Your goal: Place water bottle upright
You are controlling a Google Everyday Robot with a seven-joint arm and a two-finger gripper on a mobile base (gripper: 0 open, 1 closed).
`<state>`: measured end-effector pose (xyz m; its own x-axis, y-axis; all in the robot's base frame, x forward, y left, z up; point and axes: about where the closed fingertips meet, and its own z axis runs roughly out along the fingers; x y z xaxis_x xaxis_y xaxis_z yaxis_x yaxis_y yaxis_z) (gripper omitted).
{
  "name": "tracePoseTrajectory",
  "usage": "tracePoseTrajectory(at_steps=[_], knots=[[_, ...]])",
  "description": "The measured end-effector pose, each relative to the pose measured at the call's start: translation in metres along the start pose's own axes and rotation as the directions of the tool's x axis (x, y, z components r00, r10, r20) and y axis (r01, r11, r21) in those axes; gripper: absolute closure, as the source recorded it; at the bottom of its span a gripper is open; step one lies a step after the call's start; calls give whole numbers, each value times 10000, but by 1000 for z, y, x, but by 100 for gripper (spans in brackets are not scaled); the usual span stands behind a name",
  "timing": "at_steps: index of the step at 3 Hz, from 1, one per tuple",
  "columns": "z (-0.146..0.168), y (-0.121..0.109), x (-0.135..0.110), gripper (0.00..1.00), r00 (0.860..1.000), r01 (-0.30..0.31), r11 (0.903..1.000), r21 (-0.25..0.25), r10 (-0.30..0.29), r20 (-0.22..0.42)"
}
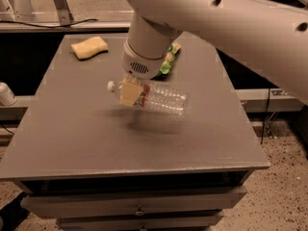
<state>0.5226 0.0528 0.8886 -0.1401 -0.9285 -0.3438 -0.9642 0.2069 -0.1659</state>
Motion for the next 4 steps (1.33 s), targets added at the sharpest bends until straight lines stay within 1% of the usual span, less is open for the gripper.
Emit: tracePoseTrajectory(at_steps=[1, 2, 3, 4], knots=[[-30, -17, -6, 100, 9868, -200, 9998, -98, 214, 1604], [-56, -28, -5, 100, 9358, -341, 9987, -383, 454, 3496], [-76, -35, 0, 100, 8491, -435, 9960, -775, 777, 5225], [-102, -36, -1, 100, 7172, -431, 9915, -1230, 1164, 6871]])
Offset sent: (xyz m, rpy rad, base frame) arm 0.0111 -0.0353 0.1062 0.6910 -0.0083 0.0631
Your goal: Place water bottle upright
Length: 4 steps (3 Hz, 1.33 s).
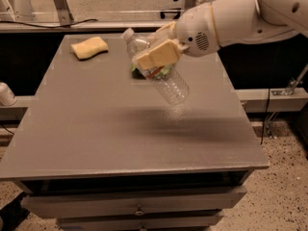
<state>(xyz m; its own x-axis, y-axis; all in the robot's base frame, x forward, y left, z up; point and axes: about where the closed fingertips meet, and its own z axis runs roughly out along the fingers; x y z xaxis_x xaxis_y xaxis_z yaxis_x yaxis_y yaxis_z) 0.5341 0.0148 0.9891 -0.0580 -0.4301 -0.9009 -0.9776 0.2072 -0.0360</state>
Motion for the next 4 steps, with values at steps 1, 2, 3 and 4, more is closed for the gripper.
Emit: tracePoseTrajectory(at_steps=[1, 2, 3, 4], knots=[[-13, 4, -12, 100, 9854, -233, 9993, -299, 280, 1678], [-24, 10, -15, 100, 9484, -243, 9993, -291, 322, 3153], [-33, 14, -9, 100, 9151, -44, 10000, -18, 47, 4032], [-41, 17, 1, 100, 8838, 232, 9993, 286, -339, 4666]])
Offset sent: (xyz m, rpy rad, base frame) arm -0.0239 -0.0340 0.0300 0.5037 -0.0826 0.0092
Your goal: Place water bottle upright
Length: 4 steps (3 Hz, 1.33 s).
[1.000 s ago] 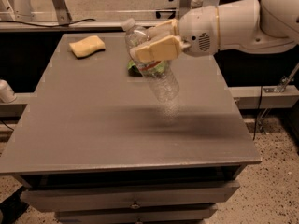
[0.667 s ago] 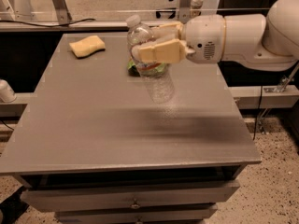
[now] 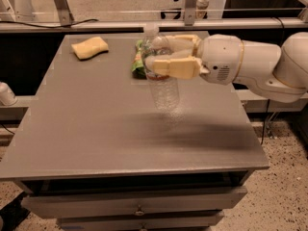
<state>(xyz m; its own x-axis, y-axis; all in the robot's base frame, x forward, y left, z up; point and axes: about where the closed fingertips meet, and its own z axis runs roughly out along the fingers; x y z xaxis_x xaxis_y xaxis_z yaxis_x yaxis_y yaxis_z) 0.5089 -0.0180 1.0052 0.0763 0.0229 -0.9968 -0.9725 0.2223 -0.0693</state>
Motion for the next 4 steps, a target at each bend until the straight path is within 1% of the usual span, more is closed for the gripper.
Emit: tracePoseTrajectory(at_steps=[1, 2, 3, 4], knots=[[-1, 1, -1, 100, 9999, 160, 9999, 2, -160, 42], [-3, 2, -2, 100, 9995, 122, 9999, -9, -122, 281], [-13, 1, -7, 100, 9950, 251, 9997, 15, -252, 971], [-25, -2, -5, 100, 9891, 395, 9992, -29, -387, 1422]])
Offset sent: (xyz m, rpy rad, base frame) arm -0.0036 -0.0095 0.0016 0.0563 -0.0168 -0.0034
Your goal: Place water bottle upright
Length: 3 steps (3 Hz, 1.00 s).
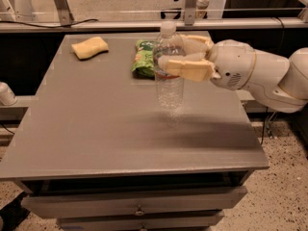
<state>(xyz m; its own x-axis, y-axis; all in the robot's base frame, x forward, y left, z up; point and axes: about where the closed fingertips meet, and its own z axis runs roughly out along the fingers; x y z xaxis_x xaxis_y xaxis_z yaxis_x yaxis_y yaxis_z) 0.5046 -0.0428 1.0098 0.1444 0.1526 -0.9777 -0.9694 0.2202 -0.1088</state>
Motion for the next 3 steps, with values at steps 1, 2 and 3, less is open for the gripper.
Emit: tracePoseTrajectory(at_steps=[1, 2, 3], knots=[[-10, 0, 5, 100, 9999, 125, 9996, -249, -122, 99], [-18, 3, 14, 100, 9998, 140, 9991, -402, -134, 158], [-21, 6, 23, 100, 9998, 74, 9986, -518, -65, 173]])
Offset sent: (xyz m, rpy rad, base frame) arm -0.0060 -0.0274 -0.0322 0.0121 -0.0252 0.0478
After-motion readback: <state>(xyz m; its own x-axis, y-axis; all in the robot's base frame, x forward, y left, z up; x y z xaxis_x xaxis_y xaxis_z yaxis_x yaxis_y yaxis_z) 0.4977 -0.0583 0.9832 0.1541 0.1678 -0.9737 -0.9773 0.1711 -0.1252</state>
